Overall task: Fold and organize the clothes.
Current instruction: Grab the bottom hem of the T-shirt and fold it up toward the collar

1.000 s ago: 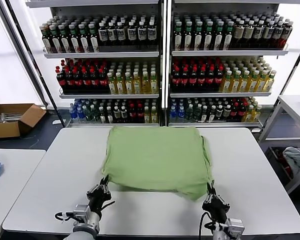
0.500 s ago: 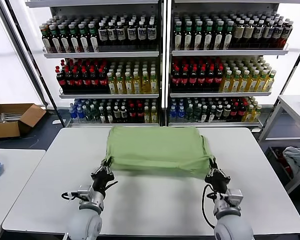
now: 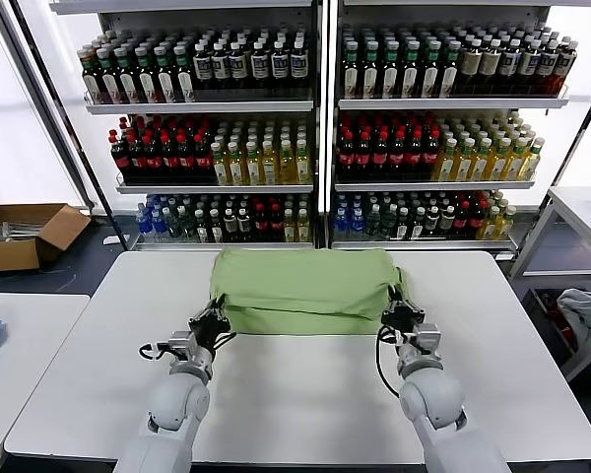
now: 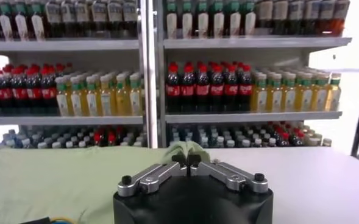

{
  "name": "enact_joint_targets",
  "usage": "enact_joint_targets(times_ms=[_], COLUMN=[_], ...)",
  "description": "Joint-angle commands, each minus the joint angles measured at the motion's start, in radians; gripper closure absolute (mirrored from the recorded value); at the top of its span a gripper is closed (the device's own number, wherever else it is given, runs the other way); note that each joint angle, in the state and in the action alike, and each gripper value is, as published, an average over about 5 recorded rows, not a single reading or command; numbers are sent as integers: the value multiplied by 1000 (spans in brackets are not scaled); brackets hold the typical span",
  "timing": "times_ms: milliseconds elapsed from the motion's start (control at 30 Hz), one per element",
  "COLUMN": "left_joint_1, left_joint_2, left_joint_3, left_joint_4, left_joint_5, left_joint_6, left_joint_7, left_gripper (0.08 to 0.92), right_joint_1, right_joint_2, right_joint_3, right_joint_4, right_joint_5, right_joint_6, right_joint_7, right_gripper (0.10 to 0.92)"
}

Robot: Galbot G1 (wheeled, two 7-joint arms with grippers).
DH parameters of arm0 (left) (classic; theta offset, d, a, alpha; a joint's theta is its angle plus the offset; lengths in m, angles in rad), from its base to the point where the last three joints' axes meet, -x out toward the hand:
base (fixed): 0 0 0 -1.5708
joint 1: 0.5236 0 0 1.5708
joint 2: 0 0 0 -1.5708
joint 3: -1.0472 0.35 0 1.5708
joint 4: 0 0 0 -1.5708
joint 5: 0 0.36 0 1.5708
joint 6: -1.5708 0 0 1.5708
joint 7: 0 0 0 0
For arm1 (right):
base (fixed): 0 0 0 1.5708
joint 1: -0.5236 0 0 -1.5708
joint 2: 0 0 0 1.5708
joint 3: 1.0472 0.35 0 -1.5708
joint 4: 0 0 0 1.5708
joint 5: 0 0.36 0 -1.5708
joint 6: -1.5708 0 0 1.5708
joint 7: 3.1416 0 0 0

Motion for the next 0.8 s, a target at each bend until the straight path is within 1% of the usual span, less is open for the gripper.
enact_joint_targets(times_ms=[33, 167, 333, 433, 567, 667, 800], left_joint_1=[-82, -76, -53, -23, 27, 66, 107], left_joint_2=[-4, -8, -11, -11, -8, -4, -2], left_joint_3=[1, -6, -10, -10, -10, -10, -8], left_joint_4=[87, 63, 29, -18, -88, -134, -188], left_joint_5=[-22, -18, 8, 16, 28, 36, 38], left_joint_6=[31, 57, 96, 117, 132, 136, 141], left_joint_7=[-18, -47, -83, -90, -94, -93, -90], left_gripper=[886, 783, 635, 549, 436, 349, 240], right_joint_1=[108, 134, 145, 119, 33, -49, -142], right_joint_2=[48, 114, 170, 158, 107, 74, 41], right_joint_3=[-16, 11, 29, 29, 45, 80, 137], right_joint_4=[-127, -144, -137, -78, 35, 123, 243], right_joint_5=[83, 212, 304, 295, 233, 226, 255], right_joint_6=[-37, -39, -17, -21, -37, -42, -63], right_joint_7=[8, 78, 139, 155, 174, 183, 188], right_gripper=[827, 706, 567, 481, 359, 276, 212])
